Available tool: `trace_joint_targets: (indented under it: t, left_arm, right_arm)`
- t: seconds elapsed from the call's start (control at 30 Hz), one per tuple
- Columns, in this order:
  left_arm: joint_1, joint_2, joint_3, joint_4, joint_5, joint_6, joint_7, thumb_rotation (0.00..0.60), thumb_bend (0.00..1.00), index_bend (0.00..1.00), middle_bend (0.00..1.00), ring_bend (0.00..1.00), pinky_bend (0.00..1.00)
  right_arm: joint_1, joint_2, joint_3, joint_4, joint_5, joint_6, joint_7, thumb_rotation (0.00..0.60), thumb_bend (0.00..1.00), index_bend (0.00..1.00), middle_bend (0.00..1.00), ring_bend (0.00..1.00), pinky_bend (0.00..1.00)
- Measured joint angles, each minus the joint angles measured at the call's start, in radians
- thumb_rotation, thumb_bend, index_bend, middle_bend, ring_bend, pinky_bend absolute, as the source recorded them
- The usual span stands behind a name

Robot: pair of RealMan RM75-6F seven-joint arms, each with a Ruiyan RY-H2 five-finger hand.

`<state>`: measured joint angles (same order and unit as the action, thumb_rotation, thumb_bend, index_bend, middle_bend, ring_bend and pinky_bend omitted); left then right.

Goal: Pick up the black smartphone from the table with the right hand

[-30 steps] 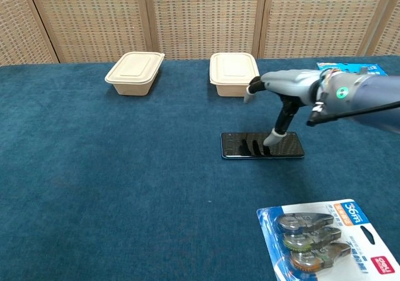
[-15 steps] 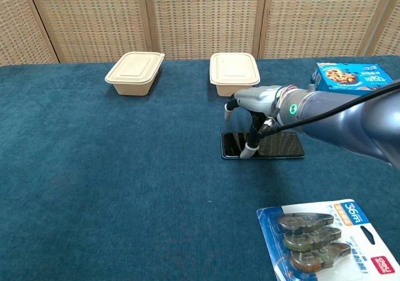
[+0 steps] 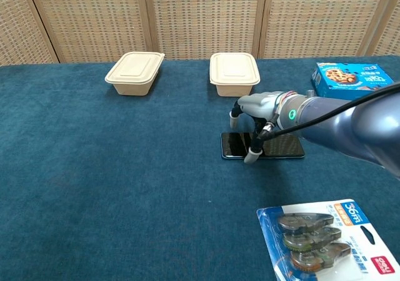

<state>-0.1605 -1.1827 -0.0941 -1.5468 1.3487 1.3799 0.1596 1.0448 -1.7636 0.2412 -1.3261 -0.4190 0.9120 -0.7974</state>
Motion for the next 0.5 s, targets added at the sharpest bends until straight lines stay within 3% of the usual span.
trace_joint_targets:
  t: [0.33, 0.5]
  left_arm:
    - [-0.003, 0.000, -0.002, 0.006, -0.009, -0.007, -0.006, 0.600, 0.00, 0.00, 0.00, 0.00, 0.00]
    - [-0.005, 0.000, -0.003, 0.008, -0.012, -0.009, -0.010, 0.600, 0.00, 0.00, 0.00, 0.00, 0.00]
  right_arm:
    - [0.007, -0.015, 0.000, 0.043, 0.005, -0.016, 0.024, 0.600, 0.00, 0.26, 0.00, 0.00, 0.00]
    - [0.013, -0.025, -0.006, 0.063, 0.020, -0.021, 0.015, 0.600, 0.00, 0.33, 0.00, 0.00, 0.00]
